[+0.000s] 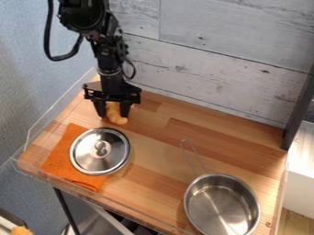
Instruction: Put the croissant in the silver pot
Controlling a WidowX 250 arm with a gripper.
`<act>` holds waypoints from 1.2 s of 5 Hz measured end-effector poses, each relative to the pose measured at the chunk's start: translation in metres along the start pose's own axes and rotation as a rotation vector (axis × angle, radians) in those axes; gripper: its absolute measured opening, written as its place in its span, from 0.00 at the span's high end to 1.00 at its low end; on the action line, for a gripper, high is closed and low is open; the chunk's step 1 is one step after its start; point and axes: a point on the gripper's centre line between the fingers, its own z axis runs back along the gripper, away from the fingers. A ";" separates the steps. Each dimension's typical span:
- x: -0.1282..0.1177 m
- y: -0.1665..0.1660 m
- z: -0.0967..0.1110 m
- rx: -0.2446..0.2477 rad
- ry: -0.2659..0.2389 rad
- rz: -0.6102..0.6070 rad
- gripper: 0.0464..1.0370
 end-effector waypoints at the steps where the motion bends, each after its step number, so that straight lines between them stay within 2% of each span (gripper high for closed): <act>1: 0.000 -0.001 0.001 0.013 -0.005 0.000 0.38; 2: -0.003 -0.006 0.005 0.029 -0.004 -0.035 0.38; 3: 0.001 -0.011 0.024 -0.002 -0.038 -0.030 0.38; 4: -0.007 -0.011 0.043 -0.009 -0.052 -0.025 0.38; 5: -0.023 -0.023 0.063 -0.010 -0.076 -0.023 0.38; 6: -0.050 -0.043 0.075 -0.016 -0.079 -0.028 0.38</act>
